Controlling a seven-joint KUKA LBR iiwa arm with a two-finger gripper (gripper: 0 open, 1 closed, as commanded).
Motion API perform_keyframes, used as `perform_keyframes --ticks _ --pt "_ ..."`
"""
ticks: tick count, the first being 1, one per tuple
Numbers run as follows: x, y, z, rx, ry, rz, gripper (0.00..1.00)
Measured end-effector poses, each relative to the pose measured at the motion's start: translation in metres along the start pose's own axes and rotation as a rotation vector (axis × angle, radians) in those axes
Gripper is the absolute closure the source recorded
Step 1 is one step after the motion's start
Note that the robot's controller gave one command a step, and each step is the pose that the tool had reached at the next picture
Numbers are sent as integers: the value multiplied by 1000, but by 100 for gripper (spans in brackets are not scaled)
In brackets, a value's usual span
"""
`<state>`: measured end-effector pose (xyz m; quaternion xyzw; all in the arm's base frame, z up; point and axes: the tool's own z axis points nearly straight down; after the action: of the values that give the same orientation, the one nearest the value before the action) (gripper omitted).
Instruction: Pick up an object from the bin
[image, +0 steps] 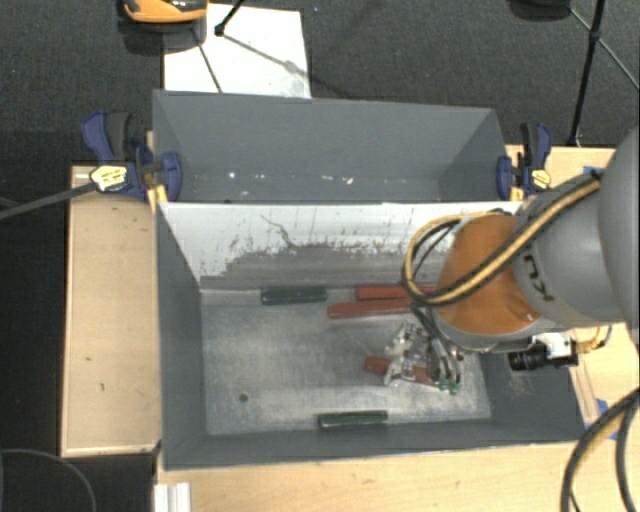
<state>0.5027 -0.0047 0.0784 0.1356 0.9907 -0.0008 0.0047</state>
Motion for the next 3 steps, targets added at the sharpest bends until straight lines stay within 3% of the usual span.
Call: perform_keyframes --ticks 1,3 --pt "2 0 -14 1 11 -3 100" --pt "1 1 -40 -1 8 -6 100"
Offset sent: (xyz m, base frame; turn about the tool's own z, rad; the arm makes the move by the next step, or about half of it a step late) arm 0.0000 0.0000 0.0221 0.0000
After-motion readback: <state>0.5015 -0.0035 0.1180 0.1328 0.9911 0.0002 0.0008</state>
